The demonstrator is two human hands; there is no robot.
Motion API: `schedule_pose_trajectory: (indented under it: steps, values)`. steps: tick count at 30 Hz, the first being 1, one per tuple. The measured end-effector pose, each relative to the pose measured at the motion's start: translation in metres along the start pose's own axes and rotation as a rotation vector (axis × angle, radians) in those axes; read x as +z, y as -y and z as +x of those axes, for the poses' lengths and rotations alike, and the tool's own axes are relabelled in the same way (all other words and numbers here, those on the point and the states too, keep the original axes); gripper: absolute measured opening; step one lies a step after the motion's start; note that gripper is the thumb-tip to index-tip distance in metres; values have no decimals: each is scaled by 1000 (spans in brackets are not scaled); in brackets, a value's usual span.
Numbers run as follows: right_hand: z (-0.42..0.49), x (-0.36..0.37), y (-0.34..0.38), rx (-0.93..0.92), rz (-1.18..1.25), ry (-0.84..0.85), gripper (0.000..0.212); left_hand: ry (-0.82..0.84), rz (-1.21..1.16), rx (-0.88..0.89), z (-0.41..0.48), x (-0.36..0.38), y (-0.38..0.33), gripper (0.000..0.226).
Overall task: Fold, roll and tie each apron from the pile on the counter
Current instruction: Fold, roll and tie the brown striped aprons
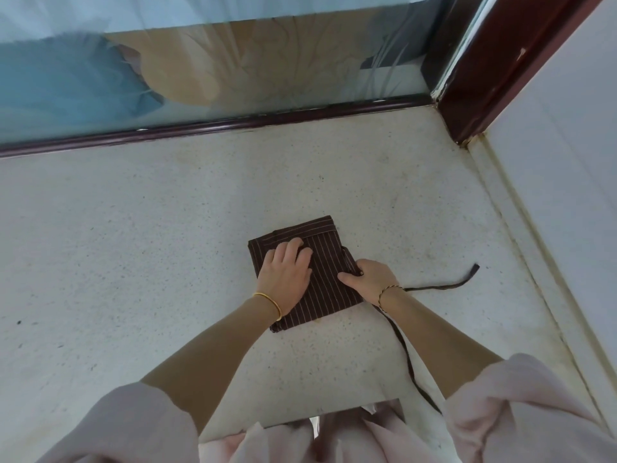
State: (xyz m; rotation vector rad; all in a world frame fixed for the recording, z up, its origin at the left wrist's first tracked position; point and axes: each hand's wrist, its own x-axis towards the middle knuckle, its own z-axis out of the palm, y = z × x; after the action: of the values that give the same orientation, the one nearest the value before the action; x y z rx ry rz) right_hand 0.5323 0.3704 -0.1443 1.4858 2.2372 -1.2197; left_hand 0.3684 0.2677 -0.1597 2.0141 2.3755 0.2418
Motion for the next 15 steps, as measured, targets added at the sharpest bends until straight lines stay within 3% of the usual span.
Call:
schedule_pose_trajectory:
  steps: [7,12,15]
  values:
    - [-5,6,-4,-15,0,-47,30,56,17,50,0,-3,-6,42]
    - [-2,7,-3,-5,-55,-64,29,9,28,104,-12,-4,-13,30]
    - [-1,8,-2,-9,-75,-58,28,59,64,63,-25,0,-13,39]
